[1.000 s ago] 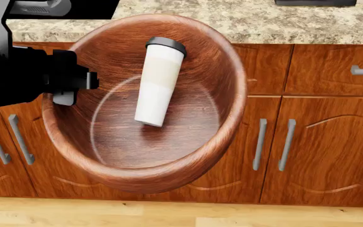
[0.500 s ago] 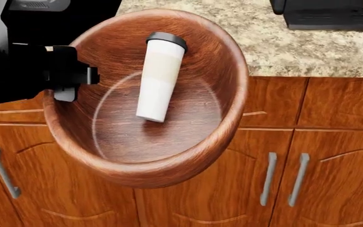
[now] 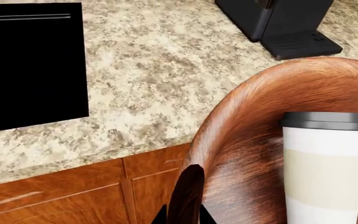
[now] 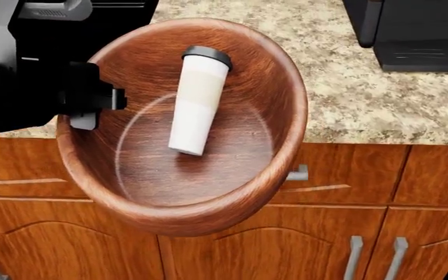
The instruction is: Place the cup inside the bowl on the dining table and move the bowl to any counter.
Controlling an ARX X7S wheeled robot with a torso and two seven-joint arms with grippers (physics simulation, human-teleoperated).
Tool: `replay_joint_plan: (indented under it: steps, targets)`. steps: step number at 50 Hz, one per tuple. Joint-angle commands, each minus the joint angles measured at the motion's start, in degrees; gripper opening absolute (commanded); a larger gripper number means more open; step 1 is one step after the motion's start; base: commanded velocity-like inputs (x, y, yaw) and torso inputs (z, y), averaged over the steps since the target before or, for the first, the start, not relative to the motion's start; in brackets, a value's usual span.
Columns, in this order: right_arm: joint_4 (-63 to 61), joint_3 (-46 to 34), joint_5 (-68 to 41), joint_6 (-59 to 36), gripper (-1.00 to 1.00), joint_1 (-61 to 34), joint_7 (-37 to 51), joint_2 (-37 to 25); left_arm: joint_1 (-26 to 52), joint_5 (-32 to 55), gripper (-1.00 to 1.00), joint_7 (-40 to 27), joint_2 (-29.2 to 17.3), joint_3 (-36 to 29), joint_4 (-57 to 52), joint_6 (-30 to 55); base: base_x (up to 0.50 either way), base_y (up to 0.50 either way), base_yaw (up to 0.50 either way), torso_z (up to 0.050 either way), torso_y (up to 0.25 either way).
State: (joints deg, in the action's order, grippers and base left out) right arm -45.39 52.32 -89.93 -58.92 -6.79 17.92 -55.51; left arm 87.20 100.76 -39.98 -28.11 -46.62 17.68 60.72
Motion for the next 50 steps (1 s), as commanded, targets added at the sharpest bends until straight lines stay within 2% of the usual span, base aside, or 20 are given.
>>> replay_joint_plan:
  steps: [1, 16, 31, 50]
  targets:
    - [-1.12, 0.18, 0.85, -0.7, 1.0, 1.17, -0.51, 1.47, 0.61, -1.05, -1.0, 1.04, -0.25, 0.33, 0.94, -0.97, 0.46, 0.3, 0.0, 0.0, 0.0]
    - [-1.08, 0.6, 1.27, -0.54, 1.0, 1.61, -0.74, 1.94, 0.42, -0.89, -1.0, 1.02, -0.02, 0.26, 0.98, -1.31, 0.5, 0.17, 0.0, 0.0, 0.002]
    - [-1.23, 1.75, 0.48, -0.56, 1.0, 2.23, -0.41, 1.84, -0.3, -1.19, -1.0, 1.5, -0.06, -0.06, 1.07, -1.68, 0.5, -0.16, 0.0, 0.0, 0.002]
    - [-3.42, 6.36, 1.77, -1.85, 1.0, 6.57, -3.31, 5.89, -3.41, -0.99, -1.0, 0.68, 1.18, -0.45, -0.36, -3.39, 0.5, -0.02, 0.0, 0.0, 0.002]
